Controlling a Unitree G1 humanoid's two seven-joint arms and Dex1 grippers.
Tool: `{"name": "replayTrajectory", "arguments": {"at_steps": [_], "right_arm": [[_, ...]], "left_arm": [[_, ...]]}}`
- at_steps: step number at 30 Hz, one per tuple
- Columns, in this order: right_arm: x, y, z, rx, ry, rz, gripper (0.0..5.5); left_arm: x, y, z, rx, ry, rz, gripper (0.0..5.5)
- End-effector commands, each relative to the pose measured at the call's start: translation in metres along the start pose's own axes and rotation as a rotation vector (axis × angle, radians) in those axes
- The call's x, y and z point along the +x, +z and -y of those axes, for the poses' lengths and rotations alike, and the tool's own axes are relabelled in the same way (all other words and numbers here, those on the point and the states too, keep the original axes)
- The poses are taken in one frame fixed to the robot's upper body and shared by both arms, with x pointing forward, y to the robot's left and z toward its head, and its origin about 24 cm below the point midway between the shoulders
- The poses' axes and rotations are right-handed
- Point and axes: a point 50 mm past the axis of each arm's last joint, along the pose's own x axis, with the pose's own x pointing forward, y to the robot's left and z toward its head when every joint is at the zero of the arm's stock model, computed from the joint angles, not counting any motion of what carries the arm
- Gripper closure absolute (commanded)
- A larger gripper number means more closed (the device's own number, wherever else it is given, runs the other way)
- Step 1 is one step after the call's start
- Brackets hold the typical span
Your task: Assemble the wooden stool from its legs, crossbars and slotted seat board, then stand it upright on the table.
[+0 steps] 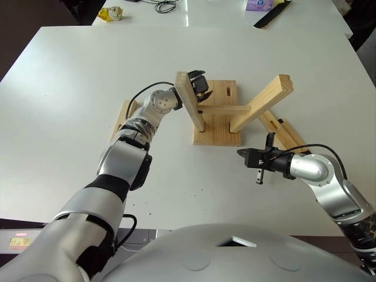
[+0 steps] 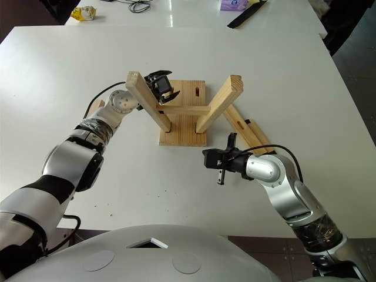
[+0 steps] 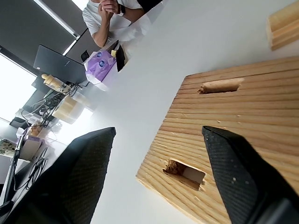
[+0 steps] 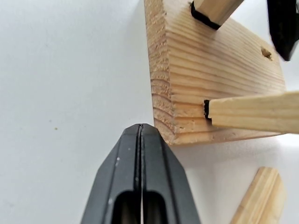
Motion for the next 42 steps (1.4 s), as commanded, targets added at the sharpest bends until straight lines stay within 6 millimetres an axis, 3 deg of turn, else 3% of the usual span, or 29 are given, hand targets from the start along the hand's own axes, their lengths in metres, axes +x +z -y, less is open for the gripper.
{"name": "replayTrajectory", "arguments": {"at_steps": [1,6,15,22,33,42], "right_arm": [[0.002,0.004,-0.002,0.003,0.012,0.012,5.5],[0.003,0.004,-0.002,0.001,0.002,0.008,5.5],[0.01,-0.001,0.006,0.032,-0.087,-0.005,5.5],[0.019,-0.002,0.012,0.054,-0.172,-0.012,5.5],[0.029,-0.021,0.026,0.124,-0.298,-0.072,5.5],[0.044,-0.028,0.043,0.175,-0.373,-0.061,5.5]], "left_arm": [[-0.009,-0.019,0.022,0.086,-0.121,-0.063,2.06],[-0.029,-0.046,0.045,0.14,-0.223,-0.135,2.06],[-0.054,-0.061,0.044,0.121,-0.244,-0.131,2.06],[-0.06,-0.057,0.047,0.062,-0.242,-0.054,2.06],[-0.076,-0.063,0.052,0.007,-0.263,-0.041,2.06],[-0.078,-0.057,0.046,-0.007,-0.267,-0.017,2.06]]}}
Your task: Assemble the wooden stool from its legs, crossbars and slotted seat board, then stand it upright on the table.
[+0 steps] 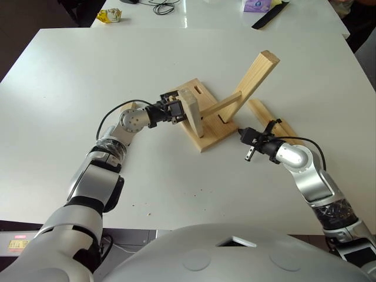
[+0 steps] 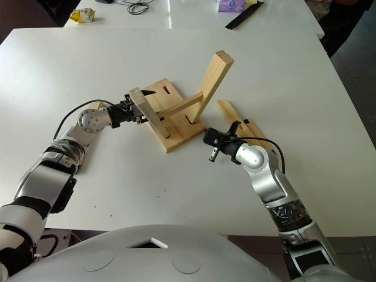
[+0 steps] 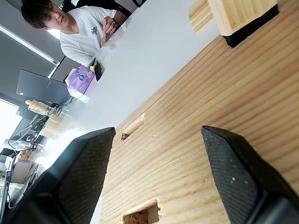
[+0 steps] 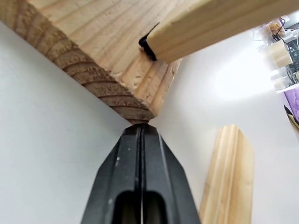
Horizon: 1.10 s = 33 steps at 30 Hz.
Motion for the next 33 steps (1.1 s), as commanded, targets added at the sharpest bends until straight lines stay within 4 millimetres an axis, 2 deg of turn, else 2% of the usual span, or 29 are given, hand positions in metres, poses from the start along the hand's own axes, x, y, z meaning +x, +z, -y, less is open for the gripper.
{"name": "replayTrajectory", "arguments": {"at_steps": [1,8,14,18,23,28,31,33], "right_arm": [[0.012,0.007,0.013,0.01,-0.06,0.034,5.5],[0.023,0.015,0.02,0.033,-0.116,0.072,5.5],[0.005,0.016,0.018,0.031,-0.126,0.082,5.5],[-0.023,0.02,0.018,0.035,-0.088,0.095,5.5],[-0.059,0.027,0.008,0.054,0.095,0.118,5.5],[-0.06,0.028,-0.001,0.093,0.255,0.138,5.5],[-0.058,0.029,-0.008,0.102,0.338,0.148,5.5],[-0.058,0.03,-0.013,0.103,0.387,0.158,5.5]], "left_arm": [[-0.009,-0.017,0.034,-0.067,-0.164,-0.093,2.06],[-0.02,-0.006,0.044,-0.084,-0.223,-0.049,2.06],[-0.031,0.005,0.042,-0.14,-0.2,-0.047,2.06],[-0.038,0.013,0.024,-0.187,-0.132,-0.047,2.06],[-0.038,0.02,-0.013,-0.202,-0.022,-0.038,2.06],[-0.021,0.01,-0.049,-0.153,0.119,-0.079,2.06],[-0.011,0.005,-0.054,-0.108,0.129,-0.113,2.06],[-0.007,-0.001,-0.05,-0.078,0.117,-0.148,2.06]]}}
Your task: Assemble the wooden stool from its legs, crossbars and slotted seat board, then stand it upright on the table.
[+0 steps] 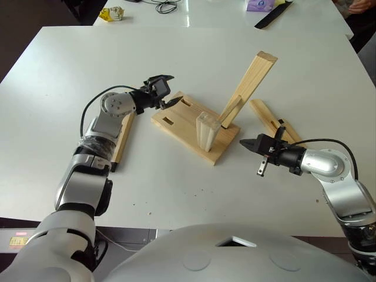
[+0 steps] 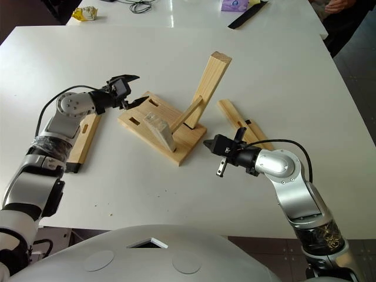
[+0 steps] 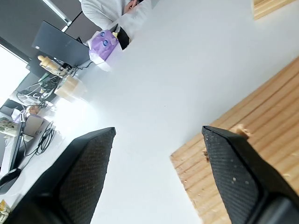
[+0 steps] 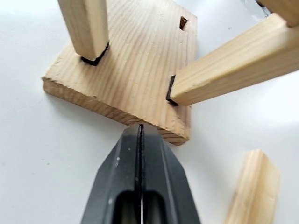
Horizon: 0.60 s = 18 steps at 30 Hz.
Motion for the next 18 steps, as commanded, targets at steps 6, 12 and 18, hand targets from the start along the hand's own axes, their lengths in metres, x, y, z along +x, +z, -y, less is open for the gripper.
{"name": "replayTrajectory", "arguments": {"at_steps": [6,12,18], "right_arm": [[0.014,0.008,-0.017,0.018,0.2,0.038,5.5],[0.015,0.011,-0.026,0.025,0.265,0.045,5.5],[0.027,0.015,-0.027,0.022,0.228,0.056,5.5]], "left_arm": [[0.008,-0.031,0.031,0.113,-0.097,-0.131,2.06],[0.003,-0.043,0.049,0.103,-0.141,-0.145,2.06],[-0.002,-0.046,0.049,0.086,-0.134,-0.147,2.06]]}}
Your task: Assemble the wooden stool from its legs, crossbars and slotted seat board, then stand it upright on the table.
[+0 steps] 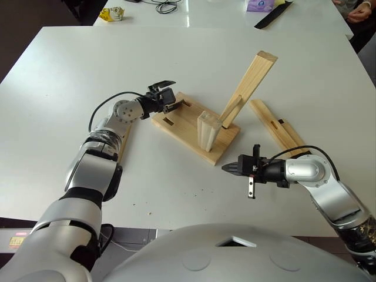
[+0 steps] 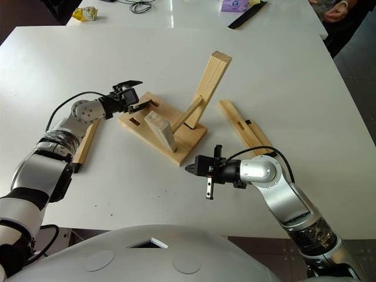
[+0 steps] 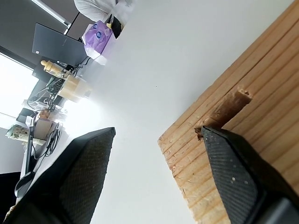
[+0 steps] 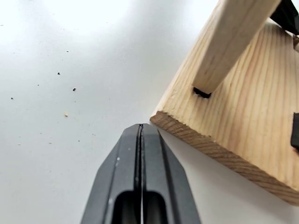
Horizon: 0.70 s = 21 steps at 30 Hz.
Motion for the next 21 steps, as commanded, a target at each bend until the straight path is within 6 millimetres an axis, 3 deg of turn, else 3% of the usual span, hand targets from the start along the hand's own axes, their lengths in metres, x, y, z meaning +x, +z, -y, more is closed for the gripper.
{"name": "replayTrajectory", "arguments": {"at_steps": [1,6,14,21], "right_arm": [[0.009,0.004,0.006,0.002,-0.056,0.016,5.5],[0.01,-0.001,0.007,0.007,-0.097,-0.007,5.5],[0.006,-0.006,0.012,0.011,-0.162,-0.03,5.5],[0.008,-0.013,0.022,0.002,-0.231,-0.059,5.5]], "left_arm": [[-0.008,-0.019,0.026,-0.039,-0.114,-0.086,2.06],[-0.02,-0.024,0.022,-0.074,-0.081,-0.075,2.06],[-0.045,-0.039,0.041,-0.145,-0.087,-0.085,2.06],[-0.047,-0.032,0.051,-0.167,-0.116,-0.052,2.06]]}}
